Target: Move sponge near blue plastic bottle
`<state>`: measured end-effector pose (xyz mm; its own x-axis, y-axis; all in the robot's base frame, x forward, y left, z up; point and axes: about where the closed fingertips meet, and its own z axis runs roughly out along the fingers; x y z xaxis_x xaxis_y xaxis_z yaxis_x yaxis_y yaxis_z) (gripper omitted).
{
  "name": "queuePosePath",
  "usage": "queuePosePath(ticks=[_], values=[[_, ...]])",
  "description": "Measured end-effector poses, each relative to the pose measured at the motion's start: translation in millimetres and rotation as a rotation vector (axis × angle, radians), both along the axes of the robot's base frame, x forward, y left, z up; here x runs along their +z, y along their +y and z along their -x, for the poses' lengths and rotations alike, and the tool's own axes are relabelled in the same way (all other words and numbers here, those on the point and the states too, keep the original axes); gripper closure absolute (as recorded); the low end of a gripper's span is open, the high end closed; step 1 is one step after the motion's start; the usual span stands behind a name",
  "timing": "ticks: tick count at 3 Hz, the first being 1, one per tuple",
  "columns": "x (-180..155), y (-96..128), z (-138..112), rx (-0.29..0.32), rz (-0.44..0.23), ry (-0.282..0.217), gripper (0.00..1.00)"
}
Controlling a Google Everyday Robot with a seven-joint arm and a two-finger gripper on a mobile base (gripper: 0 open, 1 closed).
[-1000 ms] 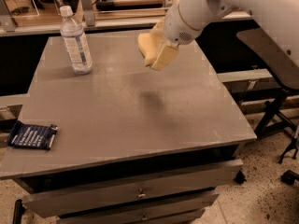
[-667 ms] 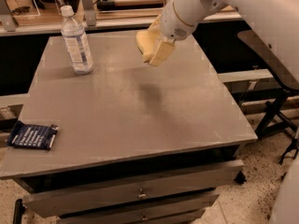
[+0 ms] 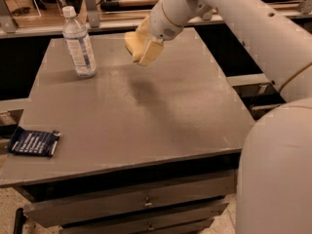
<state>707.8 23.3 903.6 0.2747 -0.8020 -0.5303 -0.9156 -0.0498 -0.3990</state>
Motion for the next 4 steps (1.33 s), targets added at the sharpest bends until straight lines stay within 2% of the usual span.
queuePosePath(ticks=[1,2,3,4], values=[[-11,40,-5,0.090,-0.027,0.026,1.00],[-24,75,-6,0.179,-0.039,0.076,0.85],[-32,100,-1,0.258,-0.061,0.121,0.62],[-34,102,-1,0.263,-0.062,0.126,0.38]])
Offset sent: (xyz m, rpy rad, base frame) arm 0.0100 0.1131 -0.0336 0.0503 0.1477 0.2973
